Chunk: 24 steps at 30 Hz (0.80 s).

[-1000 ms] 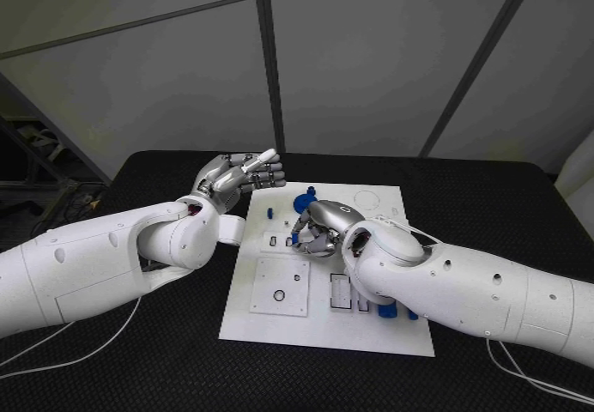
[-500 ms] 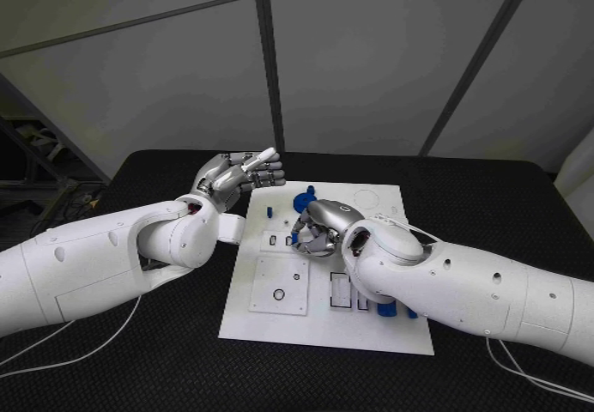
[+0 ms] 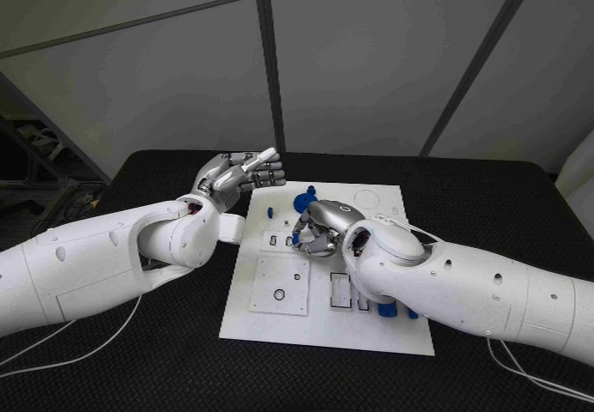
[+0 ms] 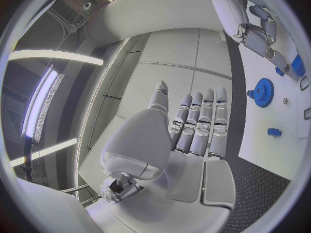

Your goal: Assemble the parts on the task board

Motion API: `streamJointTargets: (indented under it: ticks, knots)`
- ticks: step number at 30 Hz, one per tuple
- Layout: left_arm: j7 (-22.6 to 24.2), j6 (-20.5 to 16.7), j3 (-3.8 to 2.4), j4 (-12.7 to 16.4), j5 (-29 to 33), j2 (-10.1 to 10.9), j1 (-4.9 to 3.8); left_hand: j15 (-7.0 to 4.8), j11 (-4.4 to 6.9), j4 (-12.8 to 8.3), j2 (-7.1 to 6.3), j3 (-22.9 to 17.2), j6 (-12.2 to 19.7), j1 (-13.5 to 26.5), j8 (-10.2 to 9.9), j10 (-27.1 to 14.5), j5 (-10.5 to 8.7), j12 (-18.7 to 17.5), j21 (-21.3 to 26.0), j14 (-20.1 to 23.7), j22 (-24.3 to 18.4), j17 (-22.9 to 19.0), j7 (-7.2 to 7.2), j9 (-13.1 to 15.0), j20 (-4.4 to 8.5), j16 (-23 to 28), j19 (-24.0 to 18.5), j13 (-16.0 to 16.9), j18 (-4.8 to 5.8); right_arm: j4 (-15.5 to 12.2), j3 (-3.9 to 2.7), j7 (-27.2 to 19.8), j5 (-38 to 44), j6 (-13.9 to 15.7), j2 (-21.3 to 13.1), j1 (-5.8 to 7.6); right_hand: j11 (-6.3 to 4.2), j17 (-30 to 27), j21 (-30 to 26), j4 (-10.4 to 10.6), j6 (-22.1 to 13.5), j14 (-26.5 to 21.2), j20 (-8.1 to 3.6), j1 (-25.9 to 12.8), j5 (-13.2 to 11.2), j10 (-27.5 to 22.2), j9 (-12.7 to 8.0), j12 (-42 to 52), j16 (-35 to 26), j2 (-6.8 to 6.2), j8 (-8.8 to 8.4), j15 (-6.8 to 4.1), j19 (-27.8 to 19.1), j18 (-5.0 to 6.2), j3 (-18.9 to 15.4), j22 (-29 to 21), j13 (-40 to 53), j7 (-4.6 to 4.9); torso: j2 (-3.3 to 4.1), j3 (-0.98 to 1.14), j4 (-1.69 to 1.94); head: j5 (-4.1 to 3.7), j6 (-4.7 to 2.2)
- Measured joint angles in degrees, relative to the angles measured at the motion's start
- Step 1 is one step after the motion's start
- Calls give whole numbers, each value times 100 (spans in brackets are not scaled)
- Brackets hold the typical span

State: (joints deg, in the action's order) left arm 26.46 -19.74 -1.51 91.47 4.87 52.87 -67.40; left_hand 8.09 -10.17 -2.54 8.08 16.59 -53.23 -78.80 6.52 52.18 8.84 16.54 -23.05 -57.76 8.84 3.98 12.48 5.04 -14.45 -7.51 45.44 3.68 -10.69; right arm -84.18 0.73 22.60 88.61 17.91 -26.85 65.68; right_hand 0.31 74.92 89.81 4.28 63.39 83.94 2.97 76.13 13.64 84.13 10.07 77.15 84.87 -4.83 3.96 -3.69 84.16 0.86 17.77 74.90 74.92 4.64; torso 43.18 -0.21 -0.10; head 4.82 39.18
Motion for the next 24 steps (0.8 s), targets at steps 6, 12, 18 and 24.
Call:
streamJointTargets:
  ticks: [6, 12, 18, 24]
  knots:
    - [0, 0, 0, -1, 0, -1, 0, 0, 1, 0, 0, 0, 0, 0, 0, -1, 0, 0, 0, 0, 0, 0, 0, 0, 0, 0, 0, 0, 0, 3, 0, 21, 16, -7, 8, 0, 0, 0, 0, 0, -1, 0, 0, -15, 0, 0, 86, 0, 0, -15, -3, 0, 0, 0, 0, 0, 0, -4, 0, -1, -1, 3, 7]
    - [0, 0, 0, 0, 0, 2, 0, 0, 2, -17, 0, 17, 0, 0, -26, -1, 0, -35, 0, 0, -8, 0, 0, -4, 0, 20, 0, 0, 0, 4, -2, 52, 38, -29, 12, 4, 0, 0, 0, 7, 3, 0, 0, -31, -1, 0, 105, -24, 0, -31, 6, 0, 0, 0, -7, 0, 0, -3, 1, -3, -1, -3, 13]
    - [-1, 1, 0, 2, 0, 4, 0, 0, 2, -24, 0, 24, 0, 0, -26, -2, 0, -35, 0, 0, -10, 0, 0, -7, 0, 21, 0, 0, 0, 1, -3, 90, 66, -40, 16, 5, 0, 0, 0, -8, 4, 0, 0, -31, -2, 0, 105, -24, 0, -31, 7, 0, 0, 0, -23, 0, 0, -4, 1, -3, -1, -9, 19]
    - [-2, 1, 0, 2, 0, 4, 0, 0, 2, -24, 0, 24, 0, 0, -26, -2, 0, -35, 0, 0, -10, 0, 0, -7, 0, 21, 0, 0, 0, -7, -3, 115, 85, -45, 18, 5, 0, -1, 0, -8, -13, 0, 0, -31, -3, 0, 104, -47, 0, -31, 3, 0, 0, 0, -23, 0, 0, 12, 1, 1, -1, -12, 21]
